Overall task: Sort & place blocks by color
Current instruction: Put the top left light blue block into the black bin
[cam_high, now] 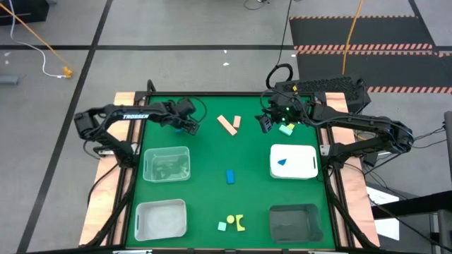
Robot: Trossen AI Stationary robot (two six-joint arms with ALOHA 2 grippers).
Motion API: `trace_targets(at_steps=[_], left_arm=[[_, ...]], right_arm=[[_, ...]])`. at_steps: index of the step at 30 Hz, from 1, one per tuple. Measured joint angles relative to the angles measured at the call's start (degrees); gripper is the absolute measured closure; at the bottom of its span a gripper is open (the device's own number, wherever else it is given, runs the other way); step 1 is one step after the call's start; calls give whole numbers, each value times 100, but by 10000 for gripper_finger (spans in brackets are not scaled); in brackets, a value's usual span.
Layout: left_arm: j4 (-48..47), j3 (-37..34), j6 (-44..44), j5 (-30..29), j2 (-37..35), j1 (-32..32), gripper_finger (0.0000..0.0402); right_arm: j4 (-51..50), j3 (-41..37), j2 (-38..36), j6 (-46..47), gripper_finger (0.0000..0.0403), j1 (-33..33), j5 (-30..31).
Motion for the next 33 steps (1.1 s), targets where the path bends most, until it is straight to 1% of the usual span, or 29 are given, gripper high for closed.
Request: trace_targets(at_steps=[3, 8, 10, 14, 16, 20, 24, 26, 30, 33], left_arm=[[196, 2, 155, 3, 240, 0, 176], [146, 0, 129, 15, 493, 0, 183], [135, 2, 133, 32, 526, -2, 203], [113, 4, 6, 46, 508, -21, 268], [95, 0, -65, 87, 447, -22, 270], [225, -2, -329, 357, 140, -22, 270], [426, -2, -716, 766, -418, -71, 270], [582, -2, -970, 1086, -736, -134, 270], [1316, 0, -1597, 1738, -1287, -361, 270], [2187, 0, -2015, 2078, -1585, -589, 270]], right_arm=[[0, 0, -2, 0, 163, 0, 2], [0, 0, -2, 31, 163, 2, 7], [1, 0, -2, 75, 163, 2, 9], [0, 0, -2, 96, 163, 4, 13], [1, 0, -2, 222, 163, 4, 13], [5, 0, -2, 286, 163, 4, 42], [378, 0, -2, -189, 163, 71, 46], [804, 0, -2, -440, 163, 132, 46], [1875, 0, 107, -919, 163, 289, 46], [2699, 0, 335, -1399, 163, 458, 48]])
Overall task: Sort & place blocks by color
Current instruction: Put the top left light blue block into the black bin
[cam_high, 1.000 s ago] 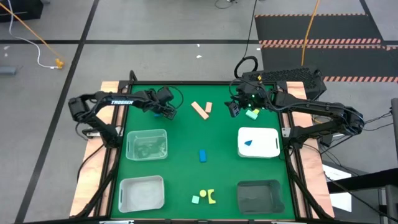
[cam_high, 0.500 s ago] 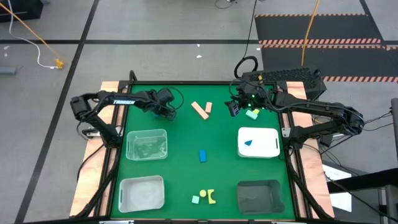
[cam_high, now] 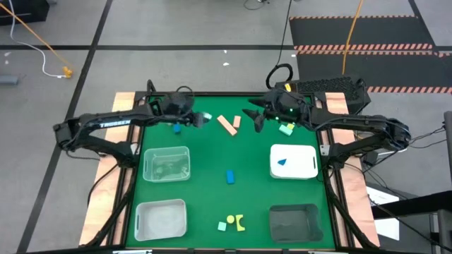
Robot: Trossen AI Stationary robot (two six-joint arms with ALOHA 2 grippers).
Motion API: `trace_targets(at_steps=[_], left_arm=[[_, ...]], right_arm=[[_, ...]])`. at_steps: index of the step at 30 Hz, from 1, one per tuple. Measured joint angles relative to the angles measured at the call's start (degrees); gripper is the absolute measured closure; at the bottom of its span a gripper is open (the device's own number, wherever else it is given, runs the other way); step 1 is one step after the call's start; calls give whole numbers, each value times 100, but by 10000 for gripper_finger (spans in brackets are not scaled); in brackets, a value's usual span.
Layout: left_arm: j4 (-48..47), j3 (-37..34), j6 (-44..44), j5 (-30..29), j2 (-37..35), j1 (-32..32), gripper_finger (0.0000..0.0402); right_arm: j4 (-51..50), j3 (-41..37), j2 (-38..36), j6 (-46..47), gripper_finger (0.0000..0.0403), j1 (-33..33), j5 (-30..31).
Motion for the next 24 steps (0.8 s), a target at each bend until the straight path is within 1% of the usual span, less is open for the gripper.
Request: trace_targets(at_steps=[2, 6, 10, 13, 16, 24], left_arm=[[520, 0, -239, 110, -146, -158, 270], [1370, 0, -560, 119, -305, -434, 270], [1979, 0, -834, 119, -352, -698, 270], [2323, 0, -1054, 119, -325, -912, 270], [2500, 0, -1189, 70, -280, -1087, 270], [2557, 0, -1322, -425, -287, -1274, 270]], right_arm=[[417, -2, 179, -408, 163, 126, 4], [1302, -4, 541, -1281, 163, 388, 2], [2216, -4, 885, -1854, 163, 546, 0], [2665, -4, 1118, -2244, 162, 640, -11], [2808, -4, 1280, -2501, 162, 749, -21], [2982, -4, 1357, -2689, 162, 1005, -31]])
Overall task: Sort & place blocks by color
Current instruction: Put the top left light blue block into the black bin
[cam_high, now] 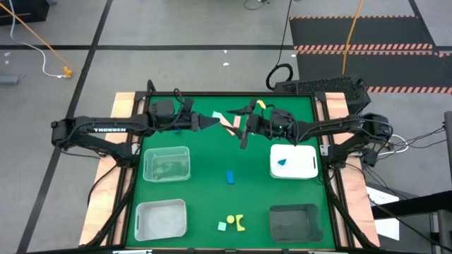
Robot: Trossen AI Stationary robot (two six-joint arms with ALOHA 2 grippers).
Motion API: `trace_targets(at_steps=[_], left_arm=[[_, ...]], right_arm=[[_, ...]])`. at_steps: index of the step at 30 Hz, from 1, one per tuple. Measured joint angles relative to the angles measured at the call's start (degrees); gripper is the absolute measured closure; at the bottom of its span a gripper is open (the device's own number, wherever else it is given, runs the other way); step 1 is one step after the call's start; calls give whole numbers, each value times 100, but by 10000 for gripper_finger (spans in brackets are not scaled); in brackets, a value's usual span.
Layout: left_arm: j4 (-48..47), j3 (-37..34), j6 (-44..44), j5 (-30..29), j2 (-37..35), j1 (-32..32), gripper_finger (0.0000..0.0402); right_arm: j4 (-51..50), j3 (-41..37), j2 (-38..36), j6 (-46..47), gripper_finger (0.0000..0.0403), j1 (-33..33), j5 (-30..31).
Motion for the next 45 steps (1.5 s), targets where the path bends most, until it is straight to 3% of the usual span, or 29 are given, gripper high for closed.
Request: trace_targets(at_steps=[21, 25, 32, 41, 45], left_arm=[[1184, 4, -678, 34, 754, -298, 270], [1203, 4, -657, 32, 747, -296, 270], [1201, 4, -750, 29, 746, -296, 267], [1211, 4, -651, 103, 743, -301, 235], [1161, 4, -675, 126, 757, -242, 238]], right_arm=[[269, 0, 2, -141, 164, 171, 182], [279, 2, 0, 1, 188, 175, 278], [264, 2, 0, 150, 282, 168, 11], [196, 2, -21, 683, 284, 322, 0], [-565, 15, -273, 1293, 284, 354, 0]])
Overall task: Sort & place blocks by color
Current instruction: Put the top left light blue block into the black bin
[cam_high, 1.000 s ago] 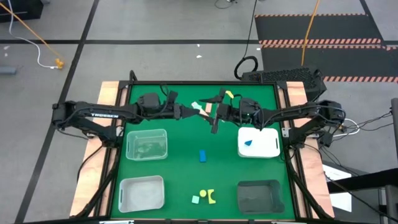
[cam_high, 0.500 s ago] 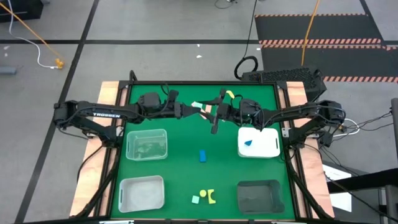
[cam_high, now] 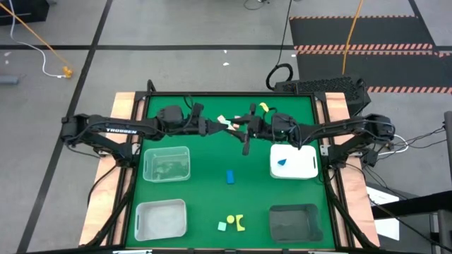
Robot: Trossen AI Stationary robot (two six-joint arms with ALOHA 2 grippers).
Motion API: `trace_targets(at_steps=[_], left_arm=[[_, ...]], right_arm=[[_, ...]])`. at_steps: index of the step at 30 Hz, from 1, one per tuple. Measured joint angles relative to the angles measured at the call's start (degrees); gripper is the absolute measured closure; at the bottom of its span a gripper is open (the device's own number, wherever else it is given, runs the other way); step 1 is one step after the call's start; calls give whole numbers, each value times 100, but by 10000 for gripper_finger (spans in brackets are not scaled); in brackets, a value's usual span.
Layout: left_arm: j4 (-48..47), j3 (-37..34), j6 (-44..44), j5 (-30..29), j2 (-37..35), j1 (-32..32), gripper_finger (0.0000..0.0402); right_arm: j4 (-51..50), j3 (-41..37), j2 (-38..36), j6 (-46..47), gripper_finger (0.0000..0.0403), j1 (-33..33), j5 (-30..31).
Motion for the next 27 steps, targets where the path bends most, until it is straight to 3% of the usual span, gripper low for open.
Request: trace_targets(at_steps=[12, 15, 18, 23, 27], left_arm=[[12, -7, 330, 274, -19, 416, 223], [40, -7, 410, 252, -21, 574, 223], [4, -7, 720, 266, -20, 671, 223], [-92, -5, 1084, 247, -21, 844, 222], [-341, -5, 1200, 255, -19, 904, 222]], right_arm=[[-3539, -14, -1431, 2129, 284, 4, 96], [-4666, -13, -1791, 2953, 284, 2, -415], [-5615, -15, -2019, 3578, 284, 55, -1399], [-6204, -13, -2134, 4214, 284, 694, -2615], [-6451, -13, -2096, 4877, 284, 1409, -2952]])
